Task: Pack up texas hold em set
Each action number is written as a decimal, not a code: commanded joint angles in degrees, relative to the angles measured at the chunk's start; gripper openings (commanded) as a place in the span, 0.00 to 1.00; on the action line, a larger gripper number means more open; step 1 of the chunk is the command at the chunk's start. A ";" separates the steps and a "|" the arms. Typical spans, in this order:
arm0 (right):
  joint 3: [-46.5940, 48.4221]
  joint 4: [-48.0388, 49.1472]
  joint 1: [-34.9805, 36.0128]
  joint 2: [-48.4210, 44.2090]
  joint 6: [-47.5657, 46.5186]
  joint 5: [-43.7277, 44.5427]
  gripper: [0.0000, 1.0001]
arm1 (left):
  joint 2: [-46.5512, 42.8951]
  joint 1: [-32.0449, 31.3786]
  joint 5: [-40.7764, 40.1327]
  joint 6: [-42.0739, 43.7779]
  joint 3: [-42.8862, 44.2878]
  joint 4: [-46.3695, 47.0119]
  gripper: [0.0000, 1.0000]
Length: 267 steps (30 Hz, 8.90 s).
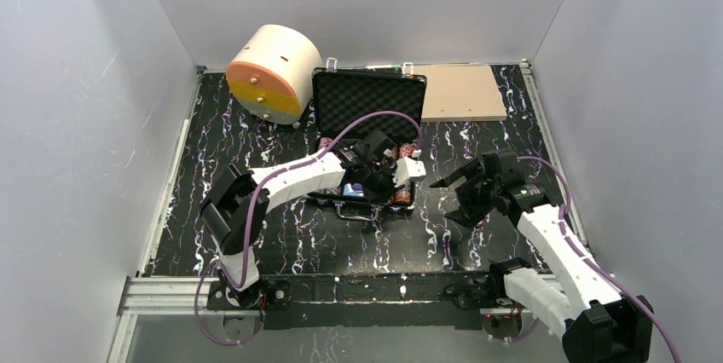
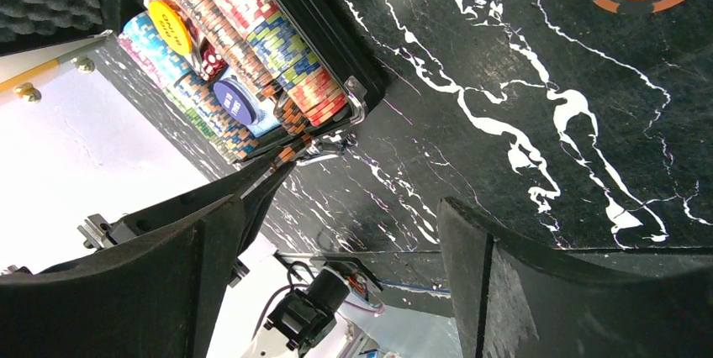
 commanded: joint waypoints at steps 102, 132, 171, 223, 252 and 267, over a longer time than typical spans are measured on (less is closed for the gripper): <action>20.10 19.64 20.17 43.19 -31.55 1.93 0.08 | -16.46 8.16 3.02 -6.83 -6.91 6.90 0.00; 16.27 19.70 20.18 38.06 -32.02 4.52 0.08 | -8.20 8.17 14.87 0.45 -14.03 18.58 0.05; 9.42 -23.56 17.63 6.67 -6.05 42.13 0.88 | -25.30 8.19 -6.18 -13.50 -18.27 30.00 0.77; 3.33 0.28 -9.60 23.35 -28.61 10.85 0.78 | -29.90 8.64 -13.87 -19.51 -20.38 24.12 0.98; 4.97 -1.72 -9.01 32.19 -29.17 15.05 0.62 | -31.89 8.63 -20.32 -22.95 -23.86 30.05 0.98; 8.18 -5.85 -8.08 31.14 -29.48 18.15 0.76 | -30.69 8.65 -27.53 -30.25 -21.91 26.80 0.98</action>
